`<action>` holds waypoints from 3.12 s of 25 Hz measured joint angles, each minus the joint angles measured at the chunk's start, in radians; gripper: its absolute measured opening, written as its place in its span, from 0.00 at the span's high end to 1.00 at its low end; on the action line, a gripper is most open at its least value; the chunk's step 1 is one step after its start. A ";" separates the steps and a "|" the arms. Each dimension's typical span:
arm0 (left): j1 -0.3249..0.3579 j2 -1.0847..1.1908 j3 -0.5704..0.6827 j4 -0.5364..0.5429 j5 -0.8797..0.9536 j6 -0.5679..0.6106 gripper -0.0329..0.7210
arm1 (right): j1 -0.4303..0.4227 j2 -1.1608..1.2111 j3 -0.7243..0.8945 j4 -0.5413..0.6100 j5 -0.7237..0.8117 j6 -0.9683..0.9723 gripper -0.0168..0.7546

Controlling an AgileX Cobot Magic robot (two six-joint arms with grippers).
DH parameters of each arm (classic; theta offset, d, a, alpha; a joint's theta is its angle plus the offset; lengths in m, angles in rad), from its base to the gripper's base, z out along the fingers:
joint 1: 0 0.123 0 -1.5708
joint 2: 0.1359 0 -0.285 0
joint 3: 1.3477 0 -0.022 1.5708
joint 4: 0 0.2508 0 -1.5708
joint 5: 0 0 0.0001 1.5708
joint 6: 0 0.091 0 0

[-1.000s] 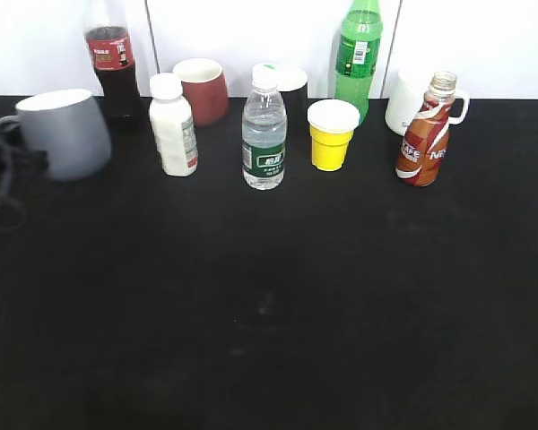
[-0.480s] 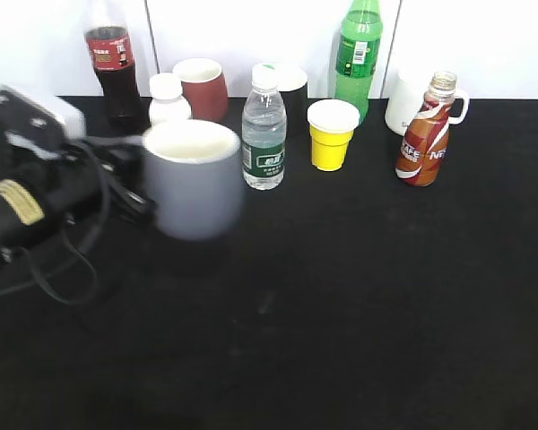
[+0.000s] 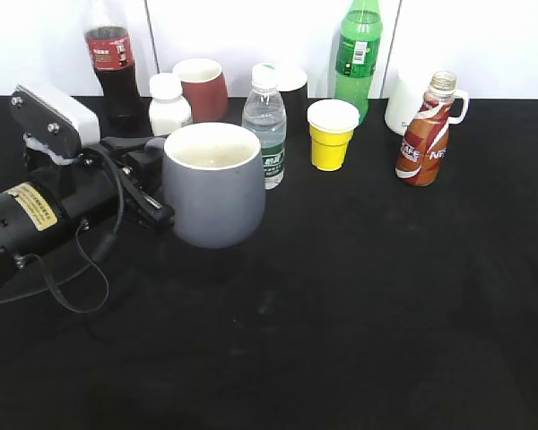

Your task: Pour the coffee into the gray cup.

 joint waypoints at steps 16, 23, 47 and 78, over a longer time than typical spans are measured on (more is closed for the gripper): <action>0.000 0.000 0.000 0.001 -0.001 0.000 0.89 | 0.019 1.111 0.004 -0.246 -0.957 0.135 0.31; 0.000 0.000 0.000 0.001 -0.006 0.000 0.89 | 0.209 1.401 0.004 -0.046 -1.144 0.073 0.28; 0.000 0.000 0.000 0.006 -0.028 0.000 0.89 | 0.209 1.915 -0.545 -0.005 -1.183 0.071 0.11; 0.000 0.000 0.000 0.014 -0.030 0.000 0.88 | 0.209 1.690 -0.470 -0.089 -1.099 0.032 0.32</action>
